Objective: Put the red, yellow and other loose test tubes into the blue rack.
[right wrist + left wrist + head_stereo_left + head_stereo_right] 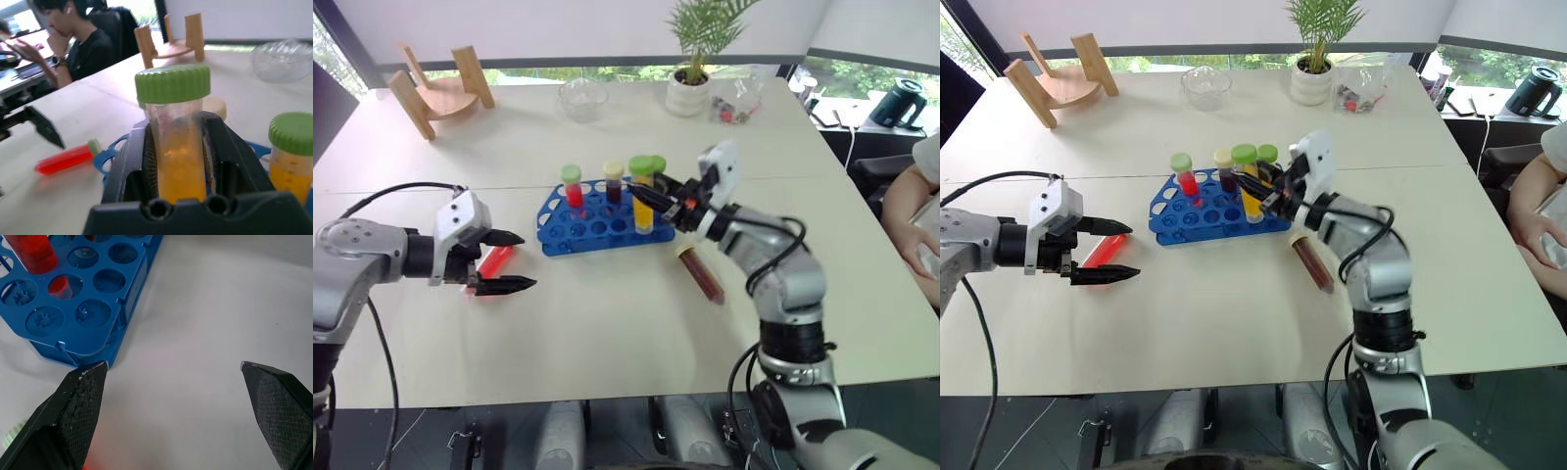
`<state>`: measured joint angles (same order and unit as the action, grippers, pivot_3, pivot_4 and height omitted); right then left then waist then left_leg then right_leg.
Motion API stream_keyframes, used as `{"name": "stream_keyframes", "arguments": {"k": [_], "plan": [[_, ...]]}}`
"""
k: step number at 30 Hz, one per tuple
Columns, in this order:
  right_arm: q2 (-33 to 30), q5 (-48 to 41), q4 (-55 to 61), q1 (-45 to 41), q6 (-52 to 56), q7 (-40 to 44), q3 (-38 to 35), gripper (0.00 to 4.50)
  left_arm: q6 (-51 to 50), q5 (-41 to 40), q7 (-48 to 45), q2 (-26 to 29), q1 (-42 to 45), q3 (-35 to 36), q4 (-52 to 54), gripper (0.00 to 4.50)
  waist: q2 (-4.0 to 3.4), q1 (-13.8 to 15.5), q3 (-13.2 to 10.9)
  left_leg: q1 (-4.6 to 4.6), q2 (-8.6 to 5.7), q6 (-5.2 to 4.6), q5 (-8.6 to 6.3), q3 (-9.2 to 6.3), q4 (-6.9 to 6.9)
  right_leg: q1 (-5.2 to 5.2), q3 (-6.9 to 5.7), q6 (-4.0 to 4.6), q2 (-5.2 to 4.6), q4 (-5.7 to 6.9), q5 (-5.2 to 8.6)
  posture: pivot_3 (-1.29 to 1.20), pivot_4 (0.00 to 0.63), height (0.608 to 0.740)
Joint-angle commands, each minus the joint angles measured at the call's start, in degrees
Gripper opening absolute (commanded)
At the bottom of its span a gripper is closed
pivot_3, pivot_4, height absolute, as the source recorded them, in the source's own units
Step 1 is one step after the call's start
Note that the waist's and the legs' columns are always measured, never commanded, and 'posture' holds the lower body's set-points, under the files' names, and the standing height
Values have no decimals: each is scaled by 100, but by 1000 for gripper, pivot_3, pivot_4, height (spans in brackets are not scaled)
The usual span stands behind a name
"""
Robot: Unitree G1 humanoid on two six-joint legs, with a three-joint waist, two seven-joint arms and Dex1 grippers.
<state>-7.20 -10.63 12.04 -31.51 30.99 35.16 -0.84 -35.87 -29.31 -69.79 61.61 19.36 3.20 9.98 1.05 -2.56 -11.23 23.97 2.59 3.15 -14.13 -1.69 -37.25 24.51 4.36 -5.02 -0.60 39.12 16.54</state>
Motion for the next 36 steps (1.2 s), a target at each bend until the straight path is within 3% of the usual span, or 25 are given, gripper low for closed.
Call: {"name": "stream_keyframes", "arguments": {"k": [1,5,32,36], "plan": [[177,374,-206,52,-1183,-615,125,820,-136,-102,-52,173,177,219,192,4500,1,-4,1,-2,1,1,0,-1,0,0,0,0,2,0,0,0,150,740],[129,572,-770,117,-1935,-899,168,820,-248,-101,-72,238,251,205,245,4500,3,-11,2,-8,3,1,1,-3,8,0,-1,1,6,7,0,0,150,740],[-85,481,-1031,722,-2391,-975,601,820,-381,-127,130,1,284,84,360,4500,3,-9,2,-32,4,1,1,-1,14,-18,4,3,7,9,1,0,150,740],[-209,459,-759,865,-2330,-925,595,2833,-353,-110,113,-57,356,38,311,4500,3,-5,2,-32,4,1,1,-1,13,-18,4,3,7,9,1,0,150,740]]}}
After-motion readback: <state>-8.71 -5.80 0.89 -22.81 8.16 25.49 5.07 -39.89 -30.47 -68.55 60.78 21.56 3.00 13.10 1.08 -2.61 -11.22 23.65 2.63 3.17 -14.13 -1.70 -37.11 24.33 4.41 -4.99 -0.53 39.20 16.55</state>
